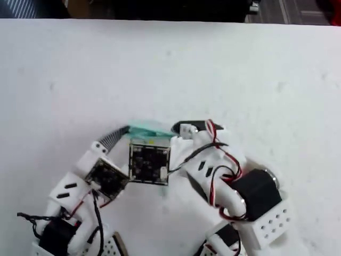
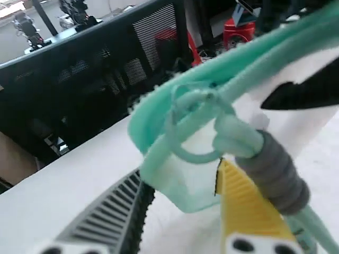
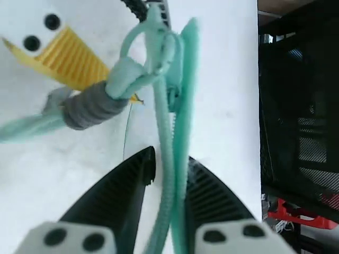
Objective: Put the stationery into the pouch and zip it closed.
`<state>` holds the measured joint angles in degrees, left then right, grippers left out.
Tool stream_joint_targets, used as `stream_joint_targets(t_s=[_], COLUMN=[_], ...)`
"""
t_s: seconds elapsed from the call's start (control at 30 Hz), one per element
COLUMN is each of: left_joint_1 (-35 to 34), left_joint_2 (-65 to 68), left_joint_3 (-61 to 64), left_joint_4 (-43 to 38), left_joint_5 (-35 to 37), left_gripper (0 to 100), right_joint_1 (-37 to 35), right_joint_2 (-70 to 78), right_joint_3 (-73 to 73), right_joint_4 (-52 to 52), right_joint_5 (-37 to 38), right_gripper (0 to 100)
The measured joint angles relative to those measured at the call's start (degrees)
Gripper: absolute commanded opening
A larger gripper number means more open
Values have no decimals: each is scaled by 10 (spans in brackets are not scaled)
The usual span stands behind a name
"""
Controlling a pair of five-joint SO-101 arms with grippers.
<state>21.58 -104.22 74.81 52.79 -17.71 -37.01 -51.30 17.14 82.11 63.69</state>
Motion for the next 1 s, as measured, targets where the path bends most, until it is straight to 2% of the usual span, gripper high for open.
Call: stream_joint_targets(t_s=[0.17,0.27,0.33,0.53,0.73,0.87,1.0], left_joint_1=[11,-12,-17,29,53,92,104], left_joint_2=[0,4,3,-5,-5,-6,-6], left_joint_3=[0,1,-7,-76,-119,-131,-132], left_joint_4=[19,30,55,142,154,155,155], left_joint_5=[18,76,86,67,70,101,111], left_gripper=[213,293,300,298,294,294,294], right_joint_1=[-1,0,0,-8,-48,-50,-50], right_joint_2=[0,0,0,0,-1,-8,-7], right_joint_3=[-8,-8,-8,-72,-158,-166,-166], right_joint_4=[62,84,85,115,148,149,151], right_joint_5=[83,121,136,147,147,148,148], right_gripper=[17,17,17,17,17,17,17])
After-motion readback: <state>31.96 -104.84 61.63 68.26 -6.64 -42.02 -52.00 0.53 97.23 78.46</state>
